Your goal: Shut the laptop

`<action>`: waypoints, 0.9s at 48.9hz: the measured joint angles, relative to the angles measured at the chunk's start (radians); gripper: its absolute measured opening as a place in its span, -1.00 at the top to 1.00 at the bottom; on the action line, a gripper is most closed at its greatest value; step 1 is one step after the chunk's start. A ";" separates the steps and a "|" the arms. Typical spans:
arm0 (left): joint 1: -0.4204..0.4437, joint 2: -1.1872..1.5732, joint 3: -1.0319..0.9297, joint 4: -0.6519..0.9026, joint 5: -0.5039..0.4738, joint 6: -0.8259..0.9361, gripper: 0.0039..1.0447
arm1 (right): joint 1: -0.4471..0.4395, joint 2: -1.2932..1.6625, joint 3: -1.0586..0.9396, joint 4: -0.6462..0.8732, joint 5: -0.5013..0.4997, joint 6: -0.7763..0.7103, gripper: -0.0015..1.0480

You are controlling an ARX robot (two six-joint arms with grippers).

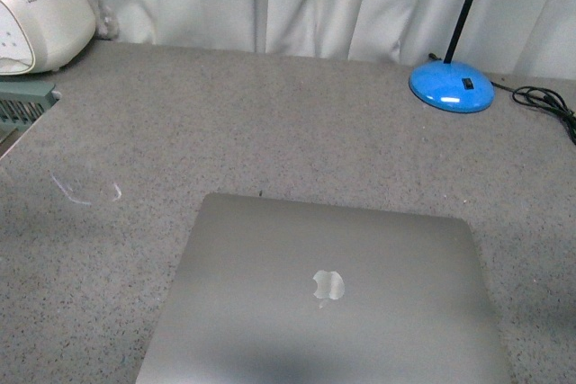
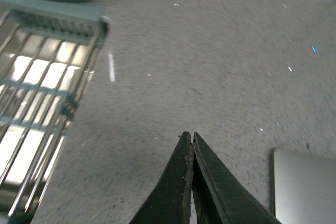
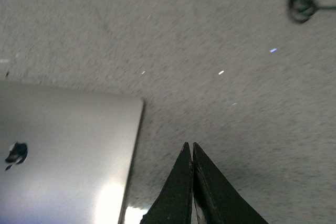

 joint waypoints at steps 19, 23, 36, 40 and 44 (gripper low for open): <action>-0.059 -0.671 -0.470 0.217 0.006 -0.002 0.93 | 0.118 -0.757 -0.303 0.002 0.227 0.060 0.98; -0.059 -0.882 -0.499 0.041 -0.003 0.028 0.93 | 0.129 -0.967 -0.327 -0.122 0.237 0.060 0.98; -0.060 -1.339 -0.499 -0.333 -0.003 0.065 0.93 | 0.130 -1.144 -0.331 -0.190 0.241 0.061 0.98; -0.060 -1.342 -0.499 -0.333 -0.003 0.068 0.93 | 0.130 -1.143 -0.331 -0.193 0.241 0.061 0.98; -0.060 -1.342 -0.499 -0.333 -0.003 0.069 0.93 | 0.130 -1.145 -0.331 -0.193 0.241 0.061 0.98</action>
